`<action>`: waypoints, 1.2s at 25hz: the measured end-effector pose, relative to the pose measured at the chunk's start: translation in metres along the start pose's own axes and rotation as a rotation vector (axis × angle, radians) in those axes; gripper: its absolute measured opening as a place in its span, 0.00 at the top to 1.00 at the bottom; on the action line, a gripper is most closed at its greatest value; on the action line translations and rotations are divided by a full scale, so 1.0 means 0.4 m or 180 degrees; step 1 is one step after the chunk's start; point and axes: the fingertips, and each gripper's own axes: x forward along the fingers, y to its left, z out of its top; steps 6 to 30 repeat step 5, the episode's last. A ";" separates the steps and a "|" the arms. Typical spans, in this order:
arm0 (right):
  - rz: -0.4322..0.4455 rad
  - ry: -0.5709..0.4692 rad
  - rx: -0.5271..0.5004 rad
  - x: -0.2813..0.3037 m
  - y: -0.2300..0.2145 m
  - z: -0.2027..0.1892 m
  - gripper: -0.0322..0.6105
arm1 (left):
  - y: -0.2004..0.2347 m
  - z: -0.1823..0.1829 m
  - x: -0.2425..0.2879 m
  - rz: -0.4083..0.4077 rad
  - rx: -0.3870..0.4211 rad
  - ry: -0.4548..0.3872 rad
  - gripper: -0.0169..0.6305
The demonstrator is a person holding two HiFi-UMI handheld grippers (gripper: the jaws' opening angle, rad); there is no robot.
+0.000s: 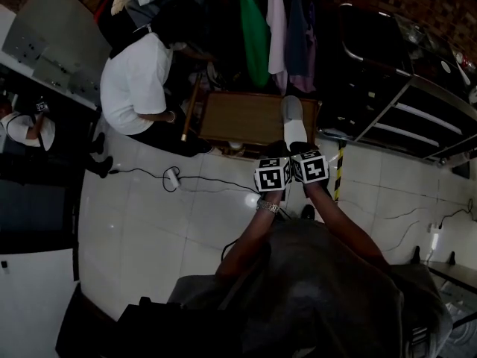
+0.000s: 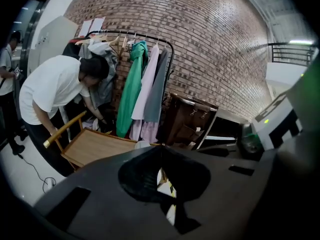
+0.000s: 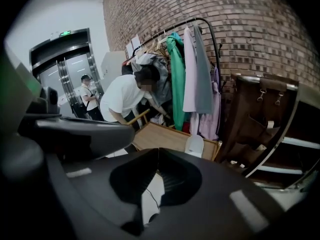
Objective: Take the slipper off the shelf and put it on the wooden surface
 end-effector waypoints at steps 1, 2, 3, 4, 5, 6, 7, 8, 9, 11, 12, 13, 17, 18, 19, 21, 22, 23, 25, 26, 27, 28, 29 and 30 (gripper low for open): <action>0.0026 -0.0034 0.0003 -0.008 0.002 0.011 0.95 | -0.005 0.005 -0.002 0.0011 0.0009 -0.0007 0.97; 0.0049 -0.0070 0.0001 -0.017 0.003 0.020 0.95 | -0.011 0.008 -0.005 0.0020 0.0013 -0.0014 0.97; 0.0067 -0.0107 -0.0009 -0.027 0.003 0.027 0.95 | -0.017 0.010 -0.008 0.0031 0.0013 -0.0026 0.97; 0.0082 -0.0141 -0.0021 -0.036 0.003 0.034 0.95 | -0.022 0.011 -0.012 0.0046 0.0011 -0.0042 0.97; 0.0095 -0.0174 -0.0034 -0.045 0.002 0.041 0.95 | -0.027 0.013 -0.015 0.0063 0.0009 -0.0060 0.97; 0.0095 -0.0174 -0.0034 -0.045 0.002 0.041 0.95 | -0.027 0.013 -0.015 0.0063 0.0009 -0.0060 0.97; 0.0095 -0.0174 -0.0034 -0.045 0.002 0.041 0.95 | -0.027 0.013 -0.015 0.0063 0.0009 -0.0060 0.97; 0.0095 -0.0174 -0.0034 -0.045 0.002 0.041 0.95 | -0.027 0.013 -0.015 0.0063 0.0009 -0.0060 0.97; 0.0095 -0.0174 -0.0034 -0.045 0.002 0.041 0.95 | -0.027 0.013 -0.015 0.0063 0.0009 -0.0060 0.97; 0.0095 -0.0174 -0.0034 -0.045 0.002 0.041 0.95 | -0.027 0.013 -0.015 0.0063 0.0009 -0.0060 0.97; 0.0095 -0.0174 -0.0034 -0.045 0.002 0.041 0.95 | -0.027 0.013 -0.015 0.0063 0.0009 -0.0060 0.97; 0.0095 -0.0174 -0.0034 -0.045 0.002 0.041 0.95 | -0.027 0.013 -0.015 0.0063 0.0009 -0.0060 0.97; 0.0095 -0.0174 -0.0034 -0.045 0.002 0.041 0.95 | -0.027 0.013 -0.015 0.0063 0.0009 -0.0060 0.97; 0.0095 -0.0174 -0.0034 -0.045 0.002 0.041 0.95 | -0.027 0.013 -0.015 0.0063 0.0009 -0.0060 0.97; 0.0095 -0.0174 -0.0034 -0.045 0.002 0.041 0.95 | -0.027 0.013 -0.015 0.0063 0.0009 -0.0060 0.97; 0.0095 -0.0174 -0.0034 -0.045 0.002 0.041 0.95 | -0.027 0.013 -0.015 0.0063 0.0009 -0.0060 0.97; 0.0095 -0.0174 -0.0034 -0.045 0.002 0.041 0.95 | -0.027 0.013 -0.015 0.0063 0.0009 -0.0060 0.97; 0.0095 -0.0174 -0.0034 -0.045 0.002 0.041 0.95 | -0.027 0.013 -0.015 0.0063 0.0009 -0.0060 0.97; 0.0095 -0.0174 -0.0034 -0.045 0.002 0.041 0.95 | -0.027 0.013 -0.015 0.0063 0.0009 -0.0060 0.97; 0.0095 -0.0174 -0.0034 -0.045 0.002 0.041 0.95 | -0.027 0.013 -0.015 0.0063 0.0009 -0.0060 0.97; 0.0095 -0.0174 -0.0034 -0.045 0.002 0.041 0.95 | -0.027 0.013 -0.015 0.0063 0.0009 -0.0060 0.97; 0.0095 -0.0174 -0.0034 -0.045 0.002 0.041 0.95 | -0.027 0.013 -0.015 0.0063 0.0009 -0.0060 0.97; 0.0095 -0.0174 -0.0034 -0.045 0.002 0.041 0.95 | -0.027 0.013 -0.015 0.0063 0.0009 -0.0060 0.97; 0.0095 -0.0174 -0.0034 -0.045 0.002 0.041 0.95 | -0.027 0.013 -0.015 0.0063 0.0009 -0.0060 0.97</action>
